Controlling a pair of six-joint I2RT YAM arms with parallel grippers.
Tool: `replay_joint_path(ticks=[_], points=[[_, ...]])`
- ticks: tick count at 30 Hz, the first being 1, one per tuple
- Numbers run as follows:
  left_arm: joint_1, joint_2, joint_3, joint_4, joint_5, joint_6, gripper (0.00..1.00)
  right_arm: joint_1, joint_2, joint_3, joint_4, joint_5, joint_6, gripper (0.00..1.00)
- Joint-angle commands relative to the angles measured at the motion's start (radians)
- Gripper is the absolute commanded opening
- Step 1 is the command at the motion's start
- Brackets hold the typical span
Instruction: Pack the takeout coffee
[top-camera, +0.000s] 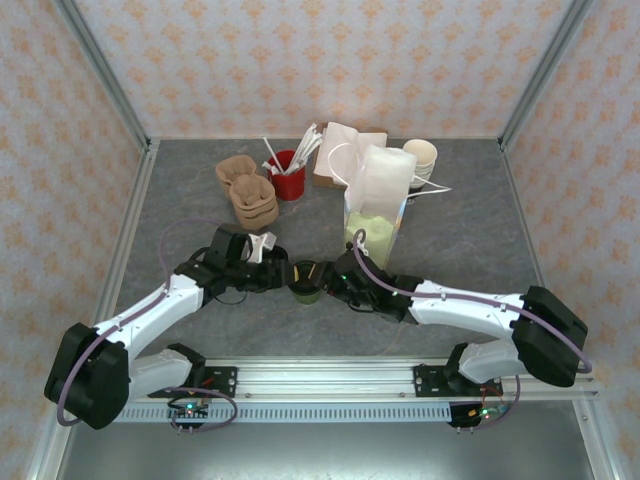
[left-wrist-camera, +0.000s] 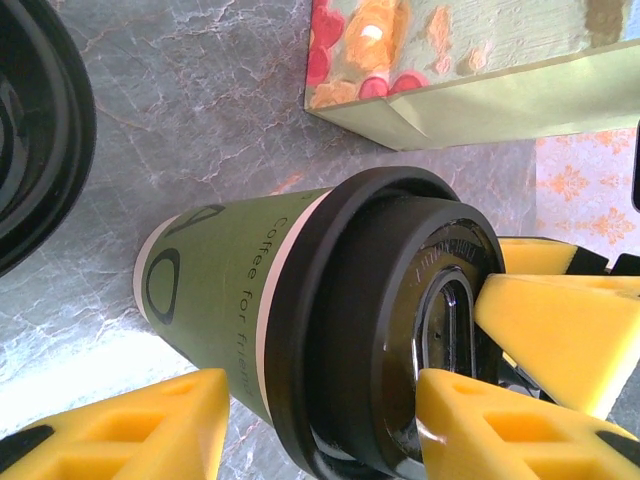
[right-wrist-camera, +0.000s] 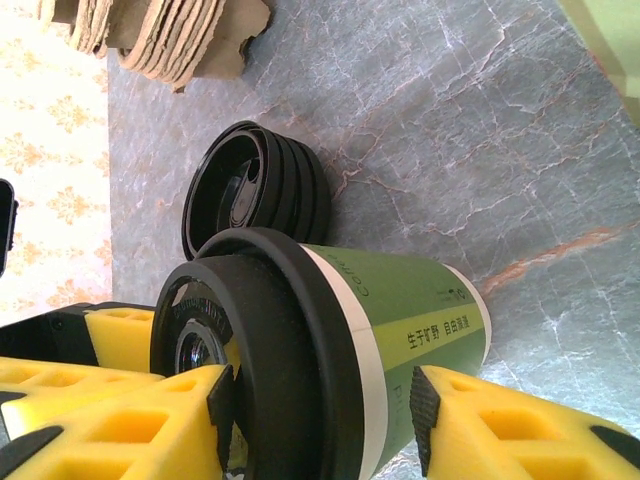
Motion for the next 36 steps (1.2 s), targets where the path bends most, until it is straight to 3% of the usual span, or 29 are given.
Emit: replay_joint_path(ticks=[1, 10, 23, 36], points=[[-0.008, -0.008, -0.032, -0.011, -0.028, 0.023, 0.52, 0.014, 0.020, -0.048, -0.089, 0.038, 0.010, 0.48], [-0.007, -0.022, -0.046, -0.017, -0.032, 0.024, 0.52, 0.028, 0.028, -0.085, -0.080, 0.065, 0.035, 0.44], [-0.008, -0.017, -0.058, -0.012, -0.037, 0.020, 0.51, 0.035, 0.029, -0.124, -0.057, 0.082, 0.065, 0.46], [-0.008, -0.079, -0.008, -0.009, -0.003, 0.003, 0.52, 0.037, -0.001, -0.002, -0.139, 0.057, -0.008, 0.50]])
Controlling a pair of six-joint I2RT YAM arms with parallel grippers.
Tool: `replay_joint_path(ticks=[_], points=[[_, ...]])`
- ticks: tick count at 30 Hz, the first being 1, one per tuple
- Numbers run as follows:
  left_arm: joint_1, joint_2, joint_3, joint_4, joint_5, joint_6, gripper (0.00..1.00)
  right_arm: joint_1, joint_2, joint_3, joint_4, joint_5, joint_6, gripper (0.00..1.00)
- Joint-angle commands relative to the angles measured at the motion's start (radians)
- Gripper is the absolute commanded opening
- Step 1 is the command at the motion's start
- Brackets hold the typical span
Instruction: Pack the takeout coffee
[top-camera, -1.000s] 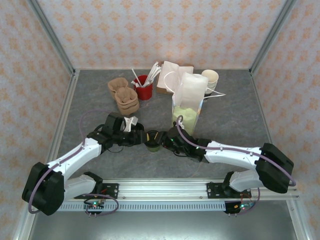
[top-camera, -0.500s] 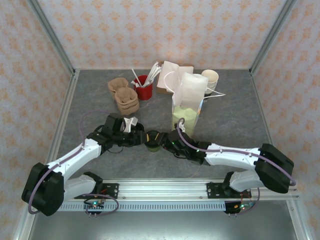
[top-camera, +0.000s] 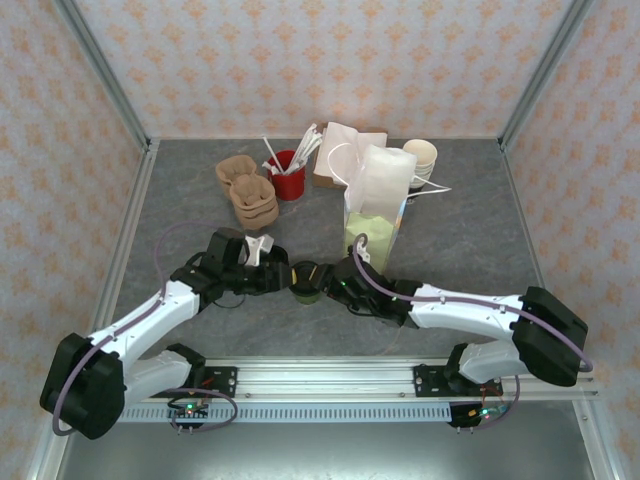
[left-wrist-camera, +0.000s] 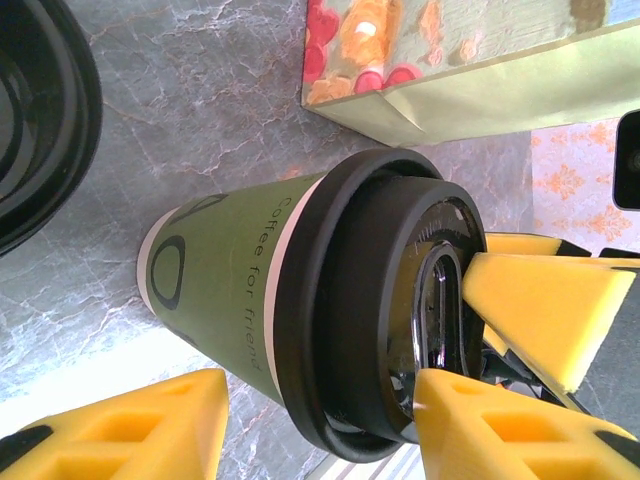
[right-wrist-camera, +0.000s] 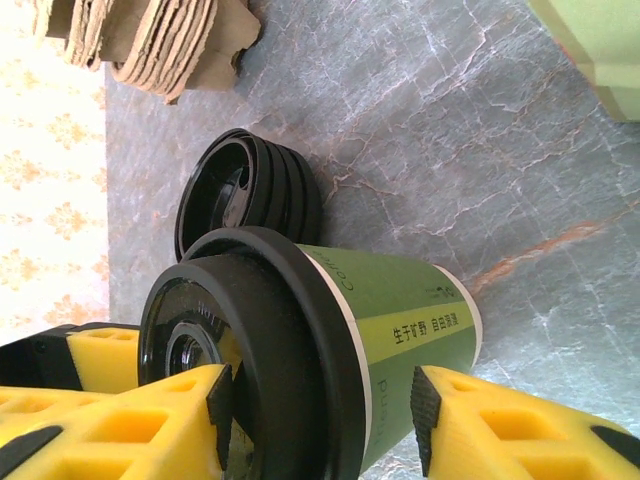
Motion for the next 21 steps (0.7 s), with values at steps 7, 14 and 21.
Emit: replay_joint_path(ticks=[7, 14, 21], points=[[-0.008, -0.034, 0.052, -0.006, -0.002, -0.005, 0.53, 0.007, -0.005, 0.046, -0.150, -0.003, -0.053, 0.53], [-0.008, -0.019, 0.069, -0.013, 0.001, -0.002, 0.53, 0.007, 0.007, 0.075, -0.144, -0.026, -0.067, 0.57], [-0.007, -0.019, 0.090, -0.040, -0.028, 0.000, 0.53, 0.007, 0.012, 0.119, -0.160, -0.030, -0.087, 0.61]])
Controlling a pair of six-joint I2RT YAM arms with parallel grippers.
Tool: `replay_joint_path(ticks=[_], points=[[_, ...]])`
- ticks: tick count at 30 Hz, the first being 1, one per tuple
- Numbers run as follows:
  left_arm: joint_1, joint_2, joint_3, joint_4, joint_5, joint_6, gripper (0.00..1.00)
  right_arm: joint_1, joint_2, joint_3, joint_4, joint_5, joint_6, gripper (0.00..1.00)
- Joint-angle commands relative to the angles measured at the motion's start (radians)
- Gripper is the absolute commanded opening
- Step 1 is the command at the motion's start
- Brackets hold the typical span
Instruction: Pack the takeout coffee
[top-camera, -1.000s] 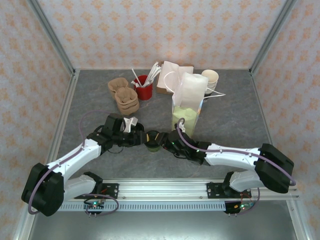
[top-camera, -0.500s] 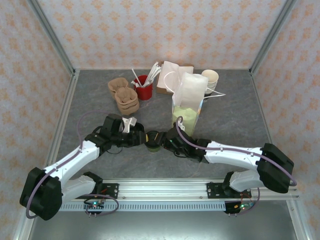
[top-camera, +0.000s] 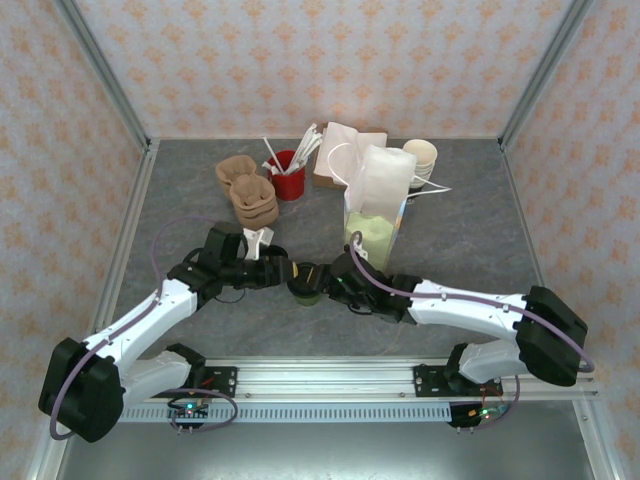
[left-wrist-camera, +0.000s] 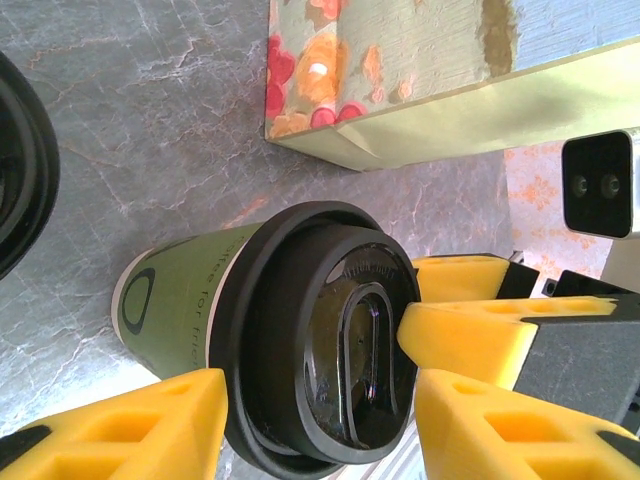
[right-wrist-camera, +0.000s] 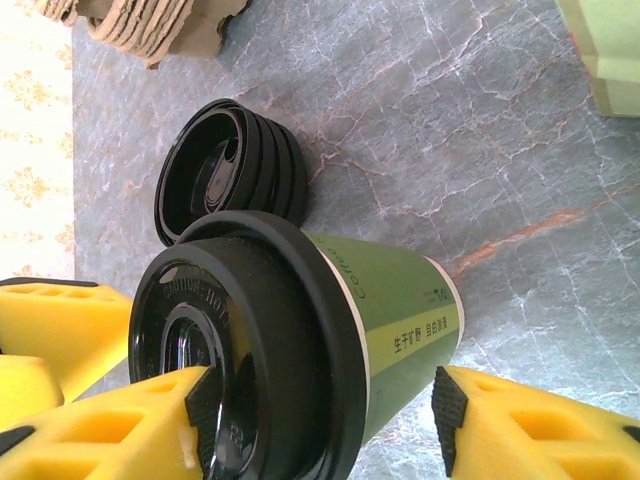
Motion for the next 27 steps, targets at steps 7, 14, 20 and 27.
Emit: replay_joint_path(ticks=[7, 14, 20, 27], points=[[-0.007, -0.009, 0.073, -0.049, -0.030, 0.011, 0.54, 0.006, 0.004, 0.086, -0.071, 0.003, -0.041, 0.64], [0.005, -0.019, 0.171, -0.170, -0.044, 0.064, 0.57, 0.006, -0.046, 0.130, -0.137, 0.016, -0.070, 0.64], [0.024, -0.036, 0.288, -0.273, -0.075, 0.120, 0.58, 0.006, -0.110, 0.173, -0.181, -0.006, -0.117, 0.64], [0.044, -0.058, 0.426, -0.361, -0.246, 0.135, 0.59, 0.007, -0.210, 0.223, -0.222, -0.058, -0.189, 0.64]])
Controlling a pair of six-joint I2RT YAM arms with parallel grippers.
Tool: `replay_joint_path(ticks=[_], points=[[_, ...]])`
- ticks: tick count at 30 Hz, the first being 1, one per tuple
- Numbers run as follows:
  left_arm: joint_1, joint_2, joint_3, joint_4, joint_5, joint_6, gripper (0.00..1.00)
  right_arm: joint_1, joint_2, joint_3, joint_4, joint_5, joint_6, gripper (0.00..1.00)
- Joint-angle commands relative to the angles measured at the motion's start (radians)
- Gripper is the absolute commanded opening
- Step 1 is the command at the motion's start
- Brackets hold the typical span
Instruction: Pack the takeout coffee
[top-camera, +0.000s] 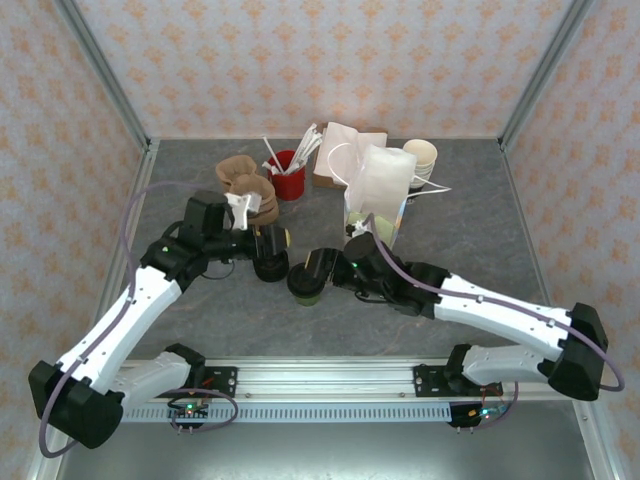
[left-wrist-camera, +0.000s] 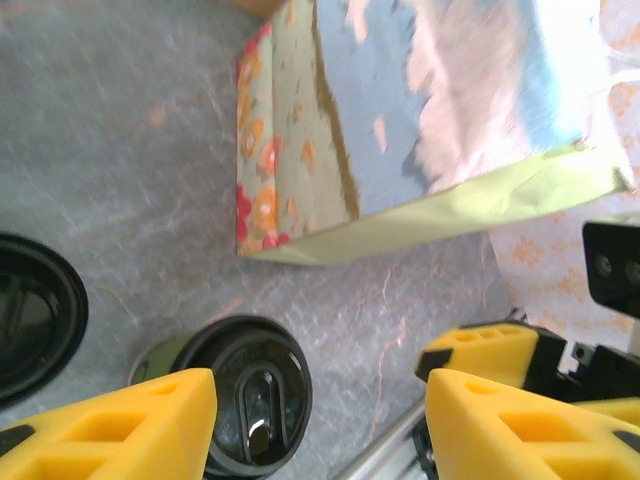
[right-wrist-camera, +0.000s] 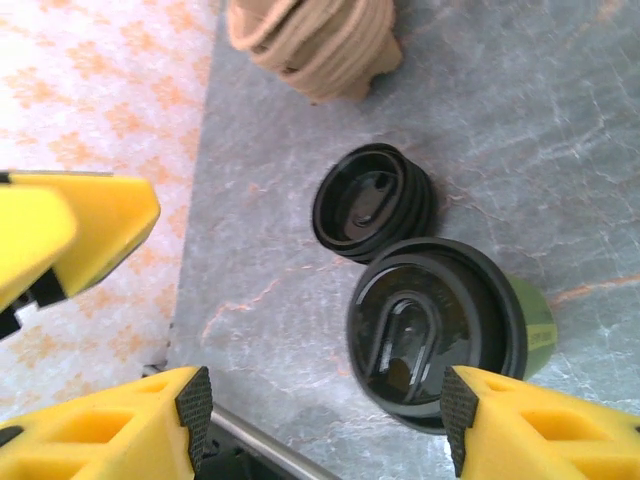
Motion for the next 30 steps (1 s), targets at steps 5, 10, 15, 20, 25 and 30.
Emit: replay_joint_path(ticks=[5, 10, 15, 20, 25, 30], points=[[0.015, -0.006, 0.142, -0.108, -0.267, 0.031, 0.60, 0.006, -0.090, 0.090, -0.091, -0.050, -0.102, 0.63], [0.019, 0.023, 0.206, -0.127, -0.428, 0.016, 0.63, 0.006, -0.129, 0.135, -0.161, -0.031, -0.125, 0.62], [0.060, 0.069, 0.215, -0.095, -0.562, -0.025, 0.68, 0.005, -0.174, 0.162, -0.219, 0.019, -0.138, 0.61], [0.131, 0.146, 0.209, -0.041, -0.596, -0.119, 0.69, -0.005, -0.215, 0.180, -0.271, 0.053, -0.145, 0.60], [0.241, 0.267, 0.185, 0.032, -0.492, -0.230, 0.68, -0.037, -0.255, 0.180, -0.309, 0.060, -0.141, 0.60], [0.303, 0.401, 0.195, 0.074, -0.407, -0.262, 0.63, -0.053, -0.291, 0.181, -0.352, 0.071, -0.136, 0.60]])
